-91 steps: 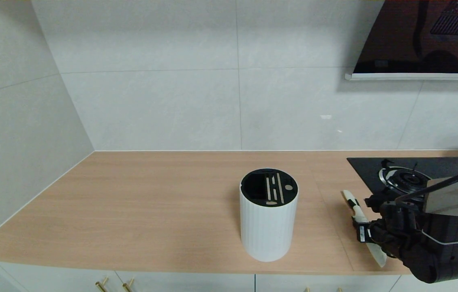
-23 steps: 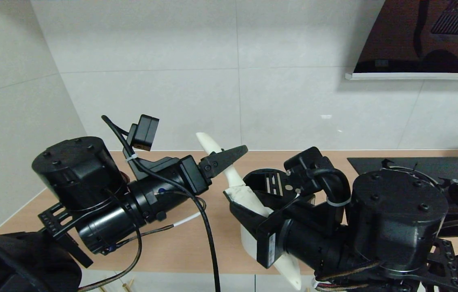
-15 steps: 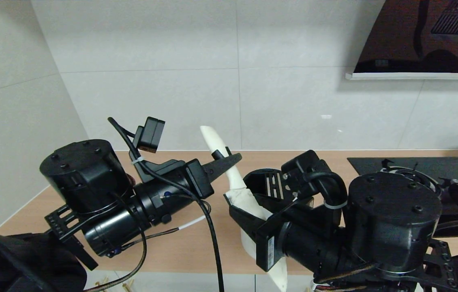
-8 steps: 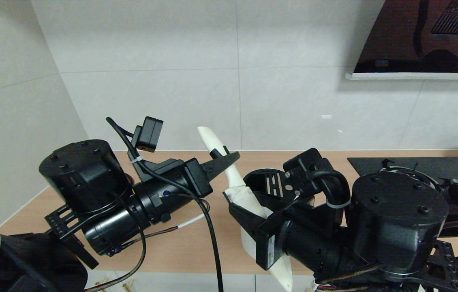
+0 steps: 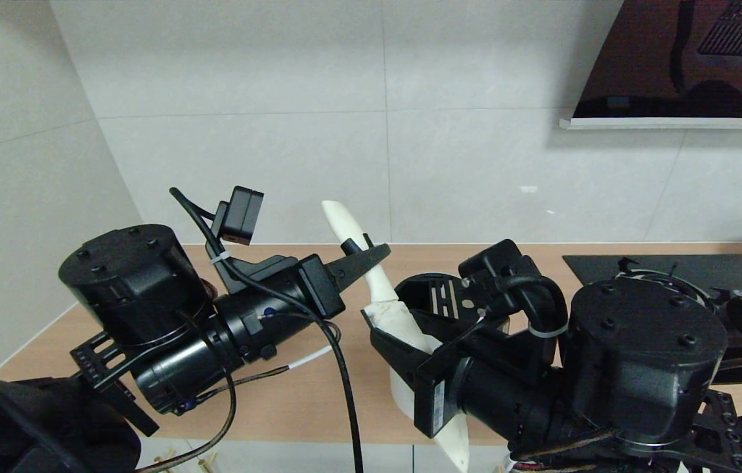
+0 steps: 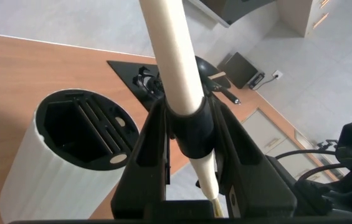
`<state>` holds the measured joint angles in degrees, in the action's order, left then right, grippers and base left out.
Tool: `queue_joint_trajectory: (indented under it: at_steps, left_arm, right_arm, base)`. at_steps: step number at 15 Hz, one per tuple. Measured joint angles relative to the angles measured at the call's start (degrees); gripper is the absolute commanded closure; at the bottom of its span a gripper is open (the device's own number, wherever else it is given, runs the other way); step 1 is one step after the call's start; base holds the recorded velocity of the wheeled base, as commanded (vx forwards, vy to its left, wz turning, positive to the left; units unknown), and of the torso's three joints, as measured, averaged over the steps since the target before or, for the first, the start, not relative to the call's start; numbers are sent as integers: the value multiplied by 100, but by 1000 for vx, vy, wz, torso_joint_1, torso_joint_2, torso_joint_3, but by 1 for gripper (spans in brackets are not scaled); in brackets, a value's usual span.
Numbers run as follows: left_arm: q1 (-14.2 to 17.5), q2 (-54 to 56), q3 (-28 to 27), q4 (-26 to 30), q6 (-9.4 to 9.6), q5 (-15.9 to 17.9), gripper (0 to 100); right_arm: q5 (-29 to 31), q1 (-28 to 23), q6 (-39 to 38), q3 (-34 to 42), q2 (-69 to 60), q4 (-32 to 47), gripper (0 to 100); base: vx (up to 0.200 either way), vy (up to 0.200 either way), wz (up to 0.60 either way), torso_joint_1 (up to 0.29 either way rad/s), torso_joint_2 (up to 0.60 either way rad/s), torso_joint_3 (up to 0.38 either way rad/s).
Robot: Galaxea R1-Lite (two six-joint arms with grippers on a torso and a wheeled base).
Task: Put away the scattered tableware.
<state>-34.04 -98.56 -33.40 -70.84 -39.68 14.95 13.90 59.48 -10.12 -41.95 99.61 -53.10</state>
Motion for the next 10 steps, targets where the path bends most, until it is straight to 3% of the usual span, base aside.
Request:
queue_joint_trajectory:
  at_steps: [10]
  left_arm:
    - [6,85,-96,140,27,-99,100]
  right_arm:
    - [4,-182,-6,-2,-82,-13,0]
  base:
    - [0,0,0,0,0,0]
